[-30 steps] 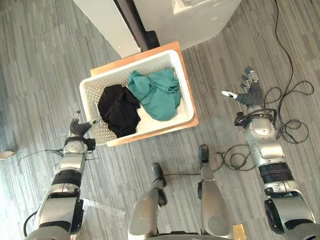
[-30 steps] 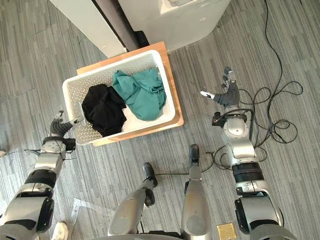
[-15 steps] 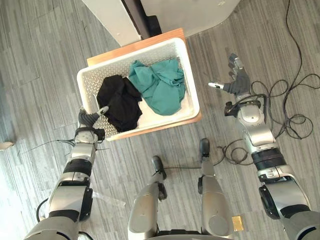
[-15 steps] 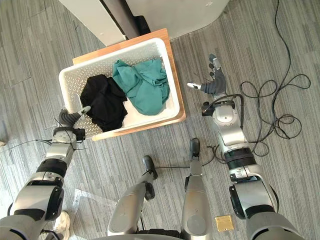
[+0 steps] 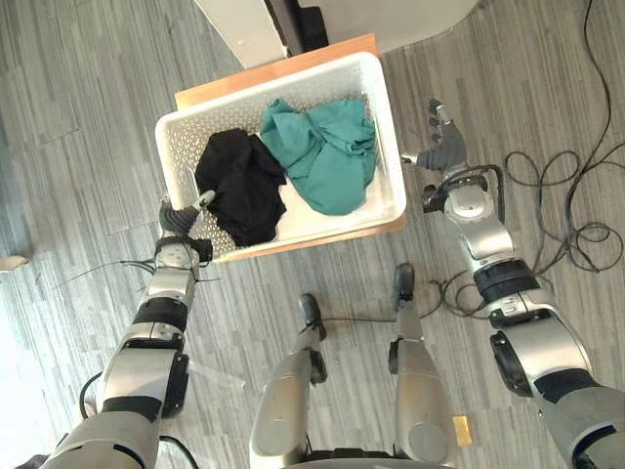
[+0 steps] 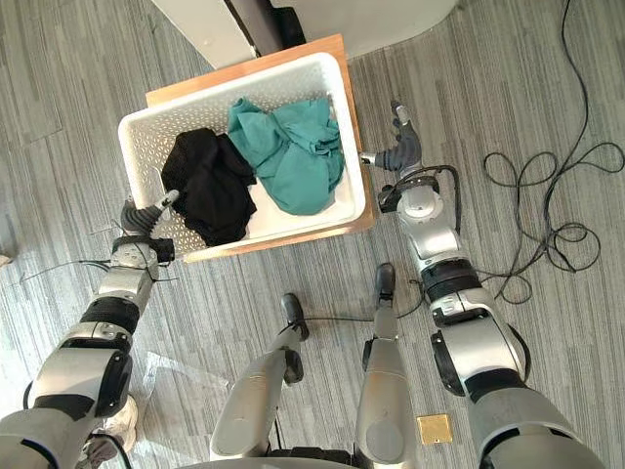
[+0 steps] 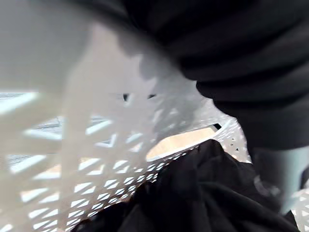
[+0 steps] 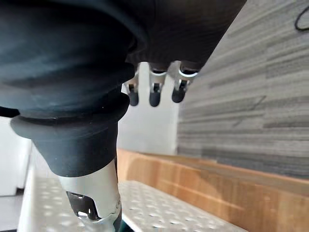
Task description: Pick up the laundry basket with both hands and put the clothes into the washing machine.
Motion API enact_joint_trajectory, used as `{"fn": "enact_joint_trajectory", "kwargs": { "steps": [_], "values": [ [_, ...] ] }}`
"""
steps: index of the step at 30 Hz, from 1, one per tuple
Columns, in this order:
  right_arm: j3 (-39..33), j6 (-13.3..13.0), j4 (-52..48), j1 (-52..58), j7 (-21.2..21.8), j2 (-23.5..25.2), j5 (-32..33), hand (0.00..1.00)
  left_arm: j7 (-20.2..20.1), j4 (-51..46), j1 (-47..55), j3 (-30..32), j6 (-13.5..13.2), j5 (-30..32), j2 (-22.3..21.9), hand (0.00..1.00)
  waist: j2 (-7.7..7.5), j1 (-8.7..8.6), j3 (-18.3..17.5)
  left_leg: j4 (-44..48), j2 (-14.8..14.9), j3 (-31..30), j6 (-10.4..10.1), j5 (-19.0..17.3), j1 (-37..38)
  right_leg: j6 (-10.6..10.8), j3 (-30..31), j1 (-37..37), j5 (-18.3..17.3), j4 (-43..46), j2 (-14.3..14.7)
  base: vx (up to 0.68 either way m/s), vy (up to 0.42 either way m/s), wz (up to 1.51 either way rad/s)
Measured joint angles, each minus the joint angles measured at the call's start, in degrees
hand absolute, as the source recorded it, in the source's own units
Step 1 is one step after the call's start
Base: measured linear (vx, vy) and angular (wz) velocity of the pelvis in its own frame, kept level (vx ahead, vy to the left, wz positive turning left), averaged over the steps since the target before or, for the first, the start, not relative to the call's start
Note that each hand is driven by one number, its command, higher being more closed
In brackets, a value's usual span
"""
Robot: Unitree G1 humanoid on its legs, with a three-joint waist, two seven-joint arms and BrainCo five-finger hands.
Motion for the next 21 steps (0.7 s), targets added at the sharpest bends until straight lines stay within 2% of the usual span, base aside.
{"fn": "enact_joint_trajectory", "kwargs": {
  "steps": [8,21],
  "values": [
    [-0.1,0.0,4.7,-2.3,1.0,1.3,-0.7,0.0,0.1,0.0,-1.2,-0.4,-0.5,-0.2,-0.5,0.0,0.0,0.38,0.0,0.0,0.0,-0.7,0.0,0.5,-1.4,0.0,-0.4,-1.1,0.0,0.3,0.0,-0.01,-0.005,0.03],
    [-1.9,0.1,4.8,-2.6,1.0,2.0,-4.4,0.0,0.1,-0.3,-1.1,-0.4,-0.5,-0.7,-0.4,0.0,0.0,0.34,0.0,-0.5,0.0,-1.0,-0.1,1.1,-1.3,0.1,-0.3,-1.4,0.1,0.5,0.0,-0.01,-0.003,0.01]
  ]
}}
